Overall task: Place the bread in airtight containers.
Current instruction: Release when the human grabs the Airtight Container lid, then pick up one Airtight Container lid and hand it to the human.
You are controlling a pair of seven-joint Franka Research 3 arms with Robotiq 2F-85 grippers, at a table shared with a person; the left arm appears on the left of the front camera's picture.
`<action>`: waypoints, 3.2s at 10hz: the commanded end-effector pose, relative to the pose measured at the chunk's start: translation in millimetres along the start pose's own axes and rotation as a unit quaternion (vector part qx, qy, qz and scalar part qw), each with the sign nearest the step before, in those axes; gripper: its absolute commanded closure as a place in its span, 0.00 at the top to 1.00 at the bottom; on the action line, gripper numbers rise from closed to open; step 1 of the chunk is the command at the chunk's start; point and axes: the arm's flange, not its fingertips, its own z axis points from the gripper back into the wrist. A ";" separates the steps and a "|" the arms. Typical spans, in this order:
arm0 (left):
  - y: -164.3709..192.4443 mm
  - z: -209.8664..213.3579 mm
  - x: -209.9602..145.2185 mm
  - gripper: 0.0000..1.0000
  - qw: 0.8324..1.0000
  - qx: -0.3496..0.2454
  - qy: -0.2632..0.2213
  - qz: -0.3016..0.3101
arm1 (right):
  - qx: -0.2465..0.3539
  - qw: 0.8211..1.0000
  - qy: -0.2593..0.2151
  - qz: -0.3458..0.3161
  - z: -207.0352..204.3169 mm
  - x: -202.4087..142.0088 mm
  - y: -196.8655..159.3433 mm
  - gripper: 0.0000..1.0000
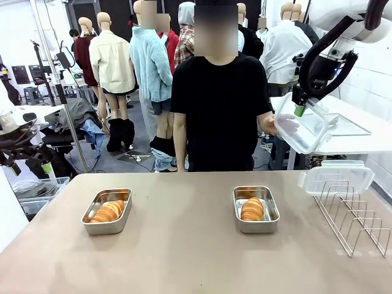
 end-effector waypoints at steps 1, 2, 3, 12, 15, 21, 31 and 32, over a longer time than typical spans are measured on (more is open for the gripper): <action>1.9 0.7 -1.9 1.00 1.000 0.000 -0.005 0.002 | 0.002 1.000 0.000 -0.001 1.0 -1.1 1.0 0.00; 1.9 0.7 -1.9 1.00 1.000 0.000 -0.005 0.002 | 0.002 1.000 0.000 -0.001 1.0 -1.1 1.0 0.00; 1.9 0.7 -1.9 1.00 1.000 0.000 -0.005 0.002 | 0.002 1.000 0.000 -0.001 1.0 -1.1 1.0 0.00; 1.9 0.7 -1.9 1.00 1.000 0.000 -0.005 0.002 | -0.003 1.000 0.009 0.016 4.4 -4.6 3.7 0.20; 1.9 0.7 -1.9 1.00 1.000 0.000 -0.005 0.002 | -0.003 0.995 0.038 0.097 25.7 -39.3 11.6 0.78; 1.9 0.7 -1.9 1.00 1.000 0.000 -0.005 0.002 | -0.092 0.910 0.148 0.377 6.0 -130.1 3.4 0.78; 1.9 0.7 -1.9 1.00 1.000 0.000 -0.005 0.002 | 0.031 0.822 0.155 0.548 6.3 -131.0 -13.2 1.00; 1.9 0.7 -1.9 1.00 1.000 0.000 -0.005 0.002 | 0.022 0.832 0.156 0.532 3.0 -129.8 -11.8 1.00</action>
